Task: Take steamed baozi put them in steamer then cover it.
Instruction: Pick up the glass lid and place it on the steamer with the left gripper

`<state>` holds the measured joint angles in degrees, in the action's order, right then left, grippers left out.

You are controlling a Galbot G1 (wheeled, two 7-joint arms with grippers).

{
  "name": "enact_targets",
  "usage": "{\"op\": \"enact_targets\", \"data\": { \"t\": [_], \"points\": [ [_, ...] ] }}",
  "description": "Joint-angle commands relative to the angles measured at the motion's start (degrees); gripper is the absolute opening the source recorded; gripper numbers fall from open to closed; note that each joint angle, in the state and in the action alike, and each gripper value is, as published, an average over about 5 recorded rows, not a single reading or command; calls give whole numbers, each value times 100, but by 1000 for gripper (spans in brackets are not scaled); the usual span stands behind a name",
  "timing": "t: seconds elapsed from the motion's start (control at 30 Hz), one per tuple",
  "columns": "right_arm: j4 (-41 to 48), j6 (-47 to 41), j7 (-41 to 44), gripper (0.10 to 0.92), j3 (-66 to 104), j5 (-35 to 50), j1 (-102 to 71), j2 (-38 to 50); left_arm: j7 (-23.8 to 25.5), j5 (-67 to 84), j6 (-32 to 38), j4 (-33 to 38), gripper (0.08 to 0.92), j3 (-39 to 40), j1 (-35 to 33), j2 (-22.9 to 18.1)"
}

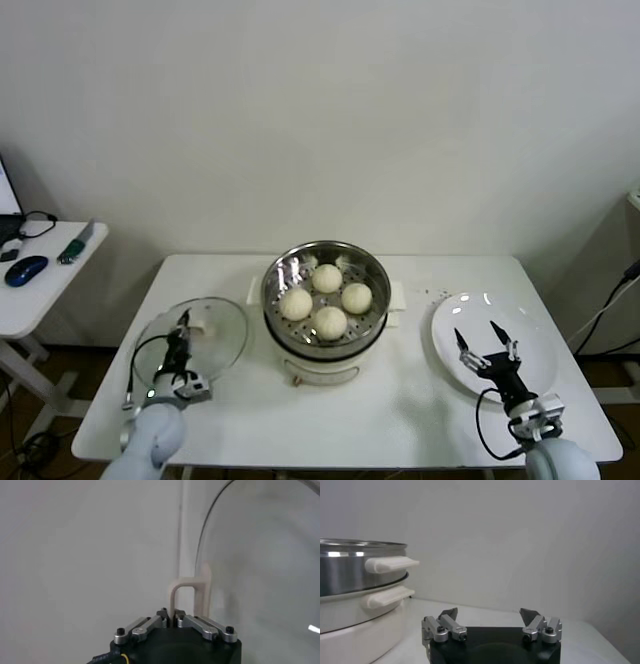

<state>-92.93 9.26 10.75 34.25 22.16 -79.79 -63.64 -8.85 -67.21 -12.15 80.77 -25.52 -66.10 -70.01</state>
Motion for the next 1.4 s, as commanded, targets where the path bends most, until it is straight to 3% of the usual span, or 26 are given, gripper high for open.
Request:
{"op": "enact_targets", "data": {
  "t": [0.03,0.33,0.5,0.63,0.8,0.9,1.07,1.4],
  "points": [
    [33,21,2,823,2,-15,22,39,-42,-34,-847,1716,151,-173,-738,272],
    [103,-33,-10,823,-55,-235,134,199,180,-88,-2027,3515,151,-262,-1517,734],
    [172,-141,-22,823,-142,-265,321,395,381,21,-2477,4140,151,-71,-1525,1256],
    [272,-248,-52,823,-330,-277,612,591,671,184,-2858,4486,151,437,-1131,1805],
    [420,-340,-174,823,-667,-359,965,667,1180,168,-3252,4492,151,1702,1,2218],
    [522,-396,-257,823,-870,-443,1171,639,1415,43,-3285,4192,151,2415,872,2089],
    [592,-413,-307,823,-925,-486,1247,604,1738,-306,-3285,3328,151,3246,1946,1292],
    [659,-304,-250,823,-478,-475,990,633,2447,-1035,-3285,2230,151,3622,2470,-50]
  ]
}}
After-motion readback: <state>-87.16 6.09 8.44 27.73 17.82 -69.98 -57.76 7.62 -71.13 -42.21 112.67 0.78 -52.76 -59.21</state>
